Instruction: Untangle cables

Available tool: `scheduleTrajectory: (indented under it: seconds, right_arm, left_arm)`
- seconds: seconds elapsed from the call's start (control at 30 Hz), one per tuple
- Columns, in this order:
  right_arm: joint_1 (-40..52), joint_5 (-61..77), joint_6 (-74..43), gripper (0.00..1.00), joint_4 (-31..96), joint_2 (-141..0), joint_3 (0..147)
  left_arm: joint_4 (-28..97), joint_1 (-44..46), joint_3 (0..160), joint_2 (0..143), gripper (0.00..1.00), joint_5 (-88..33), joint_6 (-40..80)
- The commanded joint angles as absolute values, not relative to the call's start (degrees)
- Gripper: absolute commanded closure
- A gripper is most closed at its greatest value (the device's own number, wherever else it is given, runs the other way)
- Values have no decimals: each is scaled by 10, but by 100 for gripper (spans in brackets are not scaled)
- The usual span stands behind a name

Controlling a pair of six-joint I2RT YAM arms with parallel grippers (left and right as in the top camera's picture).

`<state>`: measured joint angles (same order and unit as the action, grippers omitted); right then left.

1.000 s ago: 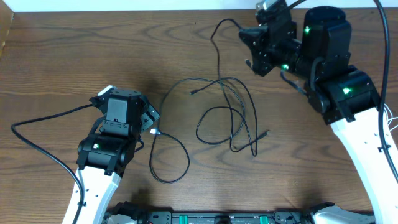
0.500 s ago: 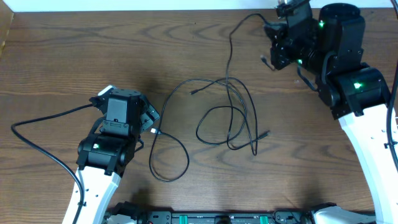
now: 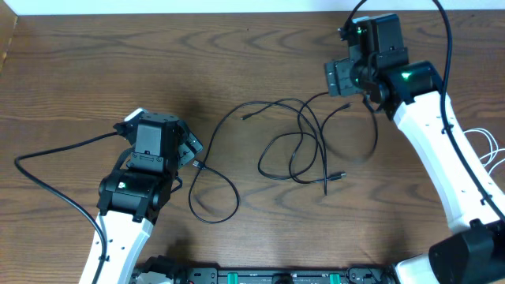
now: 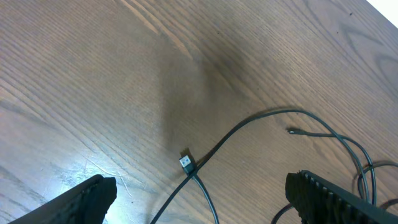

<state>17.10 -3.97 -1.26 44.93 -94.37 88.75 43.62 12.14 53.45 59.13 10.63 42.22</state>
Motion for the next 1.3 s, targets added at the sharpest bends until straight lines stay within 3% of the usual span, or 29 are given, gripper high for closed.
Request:
scheduleTrajectory:
  seconds: [0.0,0.13,0.27,0.47,0.57,1.0,1.07,1.1,1.13,1.17,1.2,1.27]
  right_arm:
    - [192,55,-34,7,461,-916,891]
    - [209,110,-35,4,491,-924,891]
    - [229,118,-115,17,541,-943,891]
    - [276,190,-128,27,585,-979,890]
    - [302,167,-182,32,609,-1004,890]
    - [357,12,-333,34,639,-1136,890]
    - [357,12,-334,45,634,-1142,890]
    - [357,12,-334,55,631,-1142,890]
    - [357,12,-334,70,627,-1142,890]
    - [357,12,-330,93,624,-1141,891]
    - [357,14,-324,99,623,-1138,893]
    - [354,29,-288,99,622,-1130,901]
  left_arm:
    - [439,119,542,592,6,110,425]
    - [439,119,542,592,6,110,425]
    - [439,119,542,592,6,110,425]
    - [439,119,542,592,6,110,425]
    - [439,119,542,592,6,110,425]
    - [439,119,542,592,6,110,425]
    - [439,119,542,592,6,110,425]
    - [439,119,542,592,6,110,425]
    - [439,119,542,592,6,110,425]
    - [439,119,542,592,6,110,425]
    - [439,119,542,592,6,110,425]
    - [439,119,542,592,6,110,425]
